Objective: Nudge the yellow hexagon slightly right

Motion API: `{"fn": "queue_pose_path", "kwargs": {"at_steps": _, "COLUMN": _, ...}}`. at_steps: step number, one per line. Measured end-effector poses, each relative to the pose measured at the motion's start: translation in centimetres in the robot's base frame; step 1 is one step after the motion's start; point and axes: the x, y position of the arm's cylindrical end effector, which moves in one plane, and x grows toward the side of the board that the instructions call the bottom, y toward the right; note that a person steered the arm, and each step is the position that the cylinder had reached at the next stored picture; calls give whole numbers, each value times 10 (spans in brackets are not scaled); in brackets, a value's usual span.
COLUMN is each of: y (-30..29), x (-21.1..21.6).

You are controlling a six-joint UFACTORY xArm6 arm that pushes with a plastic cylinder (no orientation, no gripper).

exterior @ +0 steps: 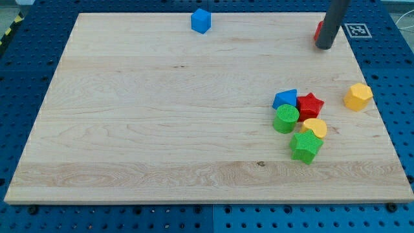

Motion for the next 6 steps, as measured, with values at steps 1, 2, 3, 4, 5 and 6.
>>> {"fn": "queue_pose_path", "kwargs": {"at_steps": 1, "y": 3, "x": -15}}
{"fn": "queue_pose_path", "kwargs": {"at_steps": 2, "y": 3, "x": -35}}
{"fn": "queue_pose_path", "kwargs": {"at_steps": 3, "y": 5, "x": -44}}
{"fn": "queue_pose_path", "kwargs": {"at_steps": 4, "y": 11, "x": -27}}
{"fn": "queue_pose_path", "kwargs": {"at_steps": 5, "y": 11, "x": 35}}
{"fn": "queue_pose_path", "kwargs": {"at_steps": 6, "y": 5, "x": 84}}
